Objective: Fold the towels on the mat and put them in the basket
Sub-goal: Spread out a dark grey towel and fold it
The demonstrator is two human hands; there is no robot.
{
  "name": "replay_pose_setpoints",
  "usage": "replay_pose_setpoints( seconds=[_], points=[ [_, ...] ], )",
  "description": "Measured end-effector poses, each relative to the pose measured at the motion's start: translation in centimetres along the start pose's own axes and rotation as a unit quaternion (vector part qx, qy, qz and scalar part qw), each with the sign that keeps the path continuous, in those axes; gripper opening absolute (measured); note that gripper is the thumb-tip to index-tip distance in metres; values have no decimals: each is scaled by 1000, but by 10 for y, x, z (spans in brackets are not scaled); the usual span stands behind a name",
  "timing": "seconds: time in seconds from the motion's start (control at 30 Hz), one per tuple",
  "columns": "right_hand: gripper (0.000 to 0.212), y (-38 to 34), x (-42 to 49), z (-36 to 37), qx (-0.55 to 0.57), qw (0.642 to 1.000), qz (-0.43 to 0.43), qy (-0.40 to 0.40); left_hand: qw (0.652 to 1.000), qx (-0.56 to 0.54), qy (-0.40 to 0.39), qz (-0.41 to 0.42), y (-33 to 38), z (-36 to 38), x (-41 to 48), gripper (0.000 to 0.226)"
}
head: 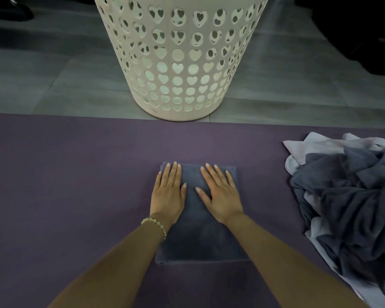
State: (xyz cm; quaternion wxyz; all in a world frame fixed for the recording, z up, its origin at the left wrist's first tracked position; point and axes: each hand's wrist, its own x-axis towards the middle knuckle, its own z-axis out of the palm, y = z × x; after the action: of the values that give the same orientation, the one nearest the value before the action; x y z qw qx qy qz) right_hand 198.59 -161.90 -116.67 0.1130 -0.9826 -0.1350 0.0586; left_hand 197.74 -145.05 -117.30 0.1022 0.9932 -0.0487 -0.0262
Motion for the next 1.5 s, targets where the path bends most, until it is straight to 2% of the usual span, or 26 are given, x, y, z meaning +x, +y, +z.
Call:
replay_pose_setpoints(
  seconds=[0.1, 0.27, 0.33, 0.4, 0.5, 0.67, 0.8, 0.9, 0.93, 0.97, 1.0, 1.03, 1.1, 1.13, 1.2, 1.27, 1.4, 1.5],
  points=[
    [85, 25, -3, -6, 20, 997, 71, 6, 1000, -18, -5, -8, 1, 1, -1, 78],
    [65, 29, -7, -14, 24, 993, 113, -28, 999, -38, -16, -10, -1, -5, -2, 79],
    [68, 15, -19, -13, 38, 995, 92, 17, 999, -50, -13, -10, 1, -7, -18, 75],
    [68, -5, -43, -4, 29, 998, 26, 47, 999, -40, 5, -2, 3, -5, -43, 69],
    [59, -19, -74, 14, -1, 999, -34, 15, 999, -39, 20, 8, 1, 2, -76, 62],
    [63, 5, -87, 13, -31, 999, -16, -7, 998, -57, -3, 1, -9, 10, -90, 64],
    [62, 13, -92, 10, 9, 1000, 8, -7, 997, -70, -15, 22, -13, 7, -93, 62],
    [58, 8, -102, 2, 53, 996, -37, 55, 992, -68, -4, 108, -25, 3, -110, 61],
    [58, 7, -106, 0, 77, 993, -29, 79, 990, -97, -4, 103, -27, 0, -117, 65],
    [61, 4, -109, -1, 115, 987, 10, 108, 987, -146, -2, 64, -26, -5, -121, 71],
    [66, 5, -109, -1, 178, 972, 83, 131, 979, -205, -1, 0, -24, -8, -121, 77],
    [70, 6, -104, -2, 258, 941, 165, 142, 964, -258, -3, -69, -19, -13, -118, 81],
    [76, 11, -84, -3, 364, 874, 304, 105, 932, -317, -13, -174, -12, -21, -100, 75],
    [78, 13, -73, -7, 377, 856, 344, 80, 916, -341, -28, -211, -12, -24, -86, 67],
    [75, 16, -53, -17, 394, 832, 388, 41, 886, -379, -80, -256, -10, -33, -59, 57],
    [63, 14, -40, -28, 421, 807, 414, -9, 860, -414, -131, -268, -7, -42, -40, 54],
    [62, 13, -34, -39, 452, 779, 430, -68, 745, -555, -190, -319, -2, -56, -23, 58],
    [62, 16, -36, -44, 485, 759, 425, -92, 699, -611, -204, -309, -10, -58, -25, 53]
  ],
)
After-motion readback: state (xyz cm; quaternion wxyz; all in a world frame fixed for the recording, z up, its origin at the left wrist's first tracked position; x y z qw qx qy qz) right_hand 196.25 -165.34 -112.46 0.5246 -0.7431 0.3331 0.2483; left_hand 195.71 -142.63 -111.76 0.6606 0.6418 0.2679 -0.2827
